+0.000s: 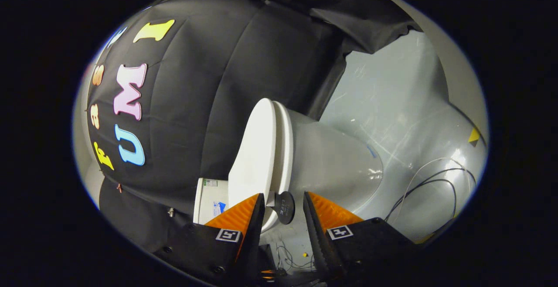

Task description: Open the toilet lid.

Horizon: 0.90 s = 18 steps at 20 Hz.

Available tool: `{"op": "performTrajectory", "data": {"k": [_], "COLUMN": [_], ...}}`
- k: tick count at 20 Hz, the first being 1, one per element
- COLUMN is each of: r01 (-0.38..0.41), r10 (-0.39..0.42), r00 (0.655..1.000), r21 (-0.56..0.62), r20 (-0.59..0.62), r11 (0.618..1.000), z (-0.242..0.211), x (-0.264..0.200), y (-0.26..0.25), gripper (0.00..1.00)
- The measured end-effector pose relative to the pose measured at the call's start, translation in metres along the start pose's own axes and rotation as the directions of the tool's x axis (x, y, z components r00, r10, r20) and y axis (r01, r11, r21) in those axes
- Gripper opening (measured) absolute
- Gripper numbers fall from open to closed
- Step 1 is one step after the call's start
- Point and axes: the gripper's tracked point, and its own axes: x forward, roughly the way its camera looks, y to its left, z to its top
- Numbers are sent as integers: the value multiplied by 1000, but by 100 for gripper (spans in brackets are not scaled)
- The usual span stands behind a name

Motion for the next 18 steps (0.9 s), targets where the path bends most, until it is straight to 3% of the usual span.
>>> {"op": "performTrajectory", "data": {"k": [1,2,7,9,10,12,18], "r01": [2,-3,-52,-52,-13,-21,-79], "r10": [-2,4,53,53,14,24,85], "r00": [1000,1000,997,997,999,998,995], "r21": [6,17,23,22,17,60,130], "r20": [-9,-29,-54,-62,-46,-52,-45], "r11": [1000,1000,998,998,1000,998,988], "z": [-2,-6,-12,-14,-1,-10,-5], "x": [5,2,8,9,4,6,7], "y": [-3,-3,6,6,-5,-7,-2], "gripper": [57,41,41,41,41,15,12]}}
